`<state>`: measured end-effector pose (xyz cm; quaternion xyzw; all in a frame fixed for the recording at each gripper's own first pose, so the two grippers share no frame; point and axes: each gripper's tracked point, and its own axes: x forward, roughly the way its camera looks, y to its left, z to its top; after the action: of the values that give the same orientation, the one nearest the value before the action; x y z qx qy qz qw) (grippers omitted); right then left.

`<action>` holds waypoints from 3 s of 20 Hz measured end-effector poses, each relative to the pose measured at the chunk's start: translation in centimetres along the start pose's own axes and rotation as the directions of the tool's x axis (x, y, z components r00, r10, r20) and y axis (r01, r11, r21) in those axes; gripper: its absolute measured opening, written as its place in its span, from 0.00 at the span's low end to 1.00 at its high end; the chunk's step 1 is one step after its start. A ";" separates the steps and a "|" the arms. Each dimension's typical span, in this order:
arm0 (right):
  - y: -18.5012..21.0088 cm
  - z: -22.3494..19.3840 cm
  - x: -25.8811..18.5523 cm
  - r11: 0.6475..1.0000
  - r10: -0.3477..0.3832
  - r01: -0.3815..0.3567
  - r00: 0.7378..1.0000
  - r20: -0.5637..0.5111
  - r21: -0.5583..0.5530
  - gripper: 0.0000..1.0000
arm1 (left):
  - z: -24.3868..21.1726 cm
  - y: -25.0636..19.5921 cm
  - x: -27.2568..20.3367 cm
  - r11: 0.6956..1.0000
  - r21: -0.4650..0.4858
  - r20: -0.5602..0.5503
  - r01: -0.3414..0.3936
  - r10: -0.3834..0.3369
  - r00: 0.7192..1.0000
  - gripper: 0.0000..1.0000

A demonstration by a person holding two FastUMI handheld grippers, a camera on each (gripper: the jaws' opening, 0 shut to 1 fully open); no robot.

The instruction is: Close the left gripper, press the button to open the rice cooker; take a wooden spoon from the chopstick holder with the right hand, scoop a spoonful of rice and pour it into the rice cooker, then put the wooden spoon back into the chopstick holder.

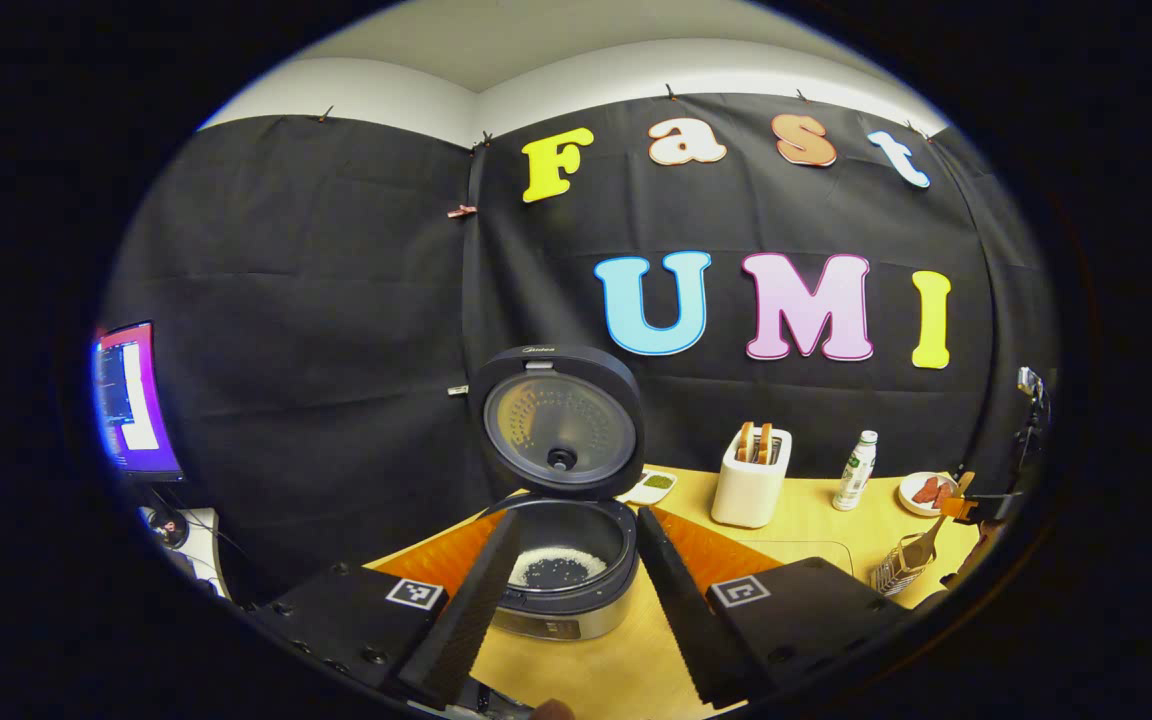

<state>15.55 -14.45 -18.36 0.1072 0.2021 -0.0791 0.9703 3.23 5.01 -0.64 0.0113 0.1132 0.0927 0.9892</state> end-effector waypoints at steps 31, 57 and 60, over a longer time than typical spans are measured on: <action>29.6 -9.5 -5.6 0.971 0.237 -0.232 0.967 -0.090 0.062 0.09 | -1.9 11.4 6.1 0.994 -0.020 -0.044 0.105 -0.106 0.993 0.82; 26.6 -1.3 -7.3 0.763 0.251 -0.204 0.968 0.010 0.614 0.09 | 0.6 13.2 5.0 0.990 -0.118 0.004 0.073 -0.073 0.997 0.84; 30.2 1.1 -8.1 0.741 0.319 -0.276 0.947 0.040 0.612 0.08 | 0.4 14.2 4.9 0.990 -0.132 0.007 0.054 -0.054 0.999 0.84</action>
<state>14.55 15.28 -8.77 0.4479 0.1786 0.0194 0.8759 5.41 19.87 -0.70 -0.0572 0.1053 0.0731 0.9901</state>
